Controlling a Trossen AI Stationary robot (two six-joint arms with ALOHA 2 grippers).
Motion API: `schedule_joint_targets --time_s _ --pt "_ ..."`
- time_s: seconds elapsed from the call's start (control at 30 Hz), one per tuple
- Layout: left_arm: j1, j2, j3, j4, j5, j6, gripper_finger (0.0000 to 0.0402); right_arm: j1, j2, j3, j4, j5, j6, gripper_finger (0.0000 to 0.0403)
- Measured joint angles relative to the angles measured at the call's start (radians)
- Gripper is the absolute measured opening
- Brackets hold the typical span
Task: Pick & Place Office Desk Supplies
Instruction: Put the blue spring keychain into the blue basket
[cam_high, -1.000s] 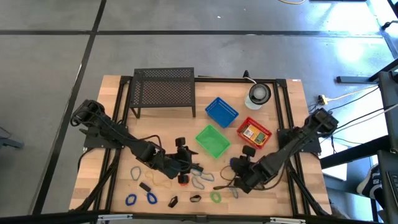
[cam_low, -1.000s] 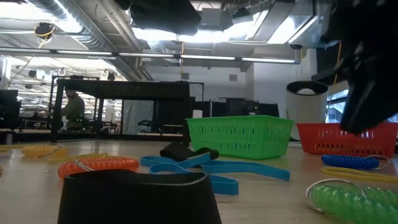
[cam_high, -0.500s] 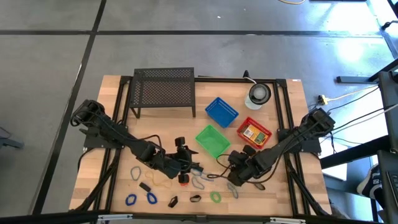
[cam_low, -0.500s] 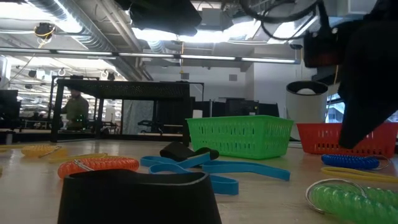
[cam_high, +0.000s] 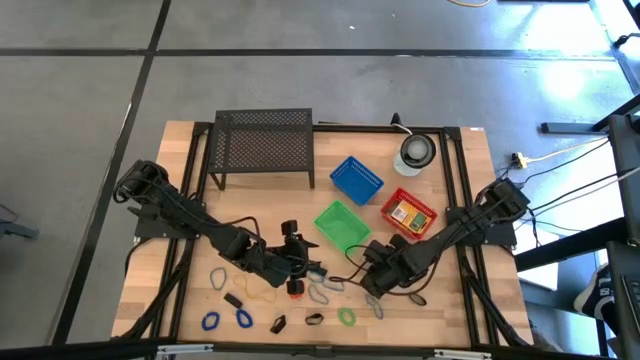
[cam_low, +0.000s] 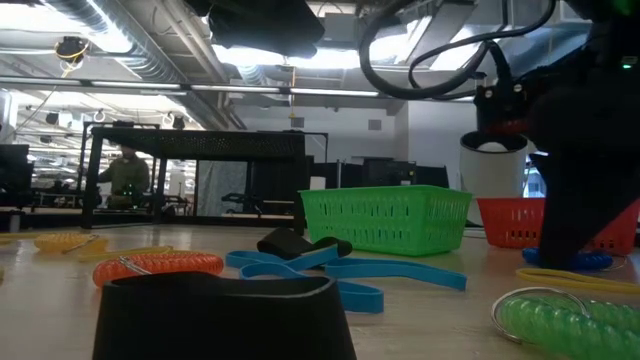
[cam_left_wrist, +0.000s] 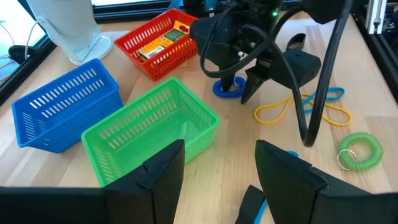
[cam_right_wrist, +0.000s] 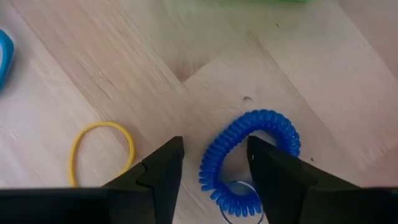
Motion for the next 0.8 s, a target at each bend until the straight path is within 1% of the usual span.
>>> schedule_joint_targets --time_s 0.1,0.3,0.4,0.47,0.53,0.6,0.8 --pt "0.0 0.0 0.0 0.0 0.0 0.0 0.0191 0.0 0.0 -0.001 0.008 0.008 0.002 0.0145" --pt "0.0 0.0 0.0 0.0 0.0 0.0 0.0191 -0.002 0.0 -0.002 0.017 0.011 0.027 0.0054" --pt "0.0 0.0 0.0 0.0 0.0 0.001 0.0191 -0.002 -0.011 -0.004 0.016 0.008 0.026 0.0017" --pt "0.0 0.0 0.0 0.0 0.0 0.001 0.0191 -0.003 -0.03 -0.007 0.013 0.002 0.014 0.001" --pt "0.001 0.0 0.0 0.0 -0.001 0.008 0.0191 0.001 -0.063 -0.015 -0.025 -0.001 -0.014 0.0014" --pt "0.005 0.0 0.0 0.001 -0.011 0.032 0.0191 0.001 -0.111 -0.013 -0.018 0.003 -0.035 0.0021" --pt "0.022 -0.012 0.0 0.005 -0.048 0.073 0.0191 0.001 -0.276 -0.011 -0.082 0.069 -0.066 0.0016"
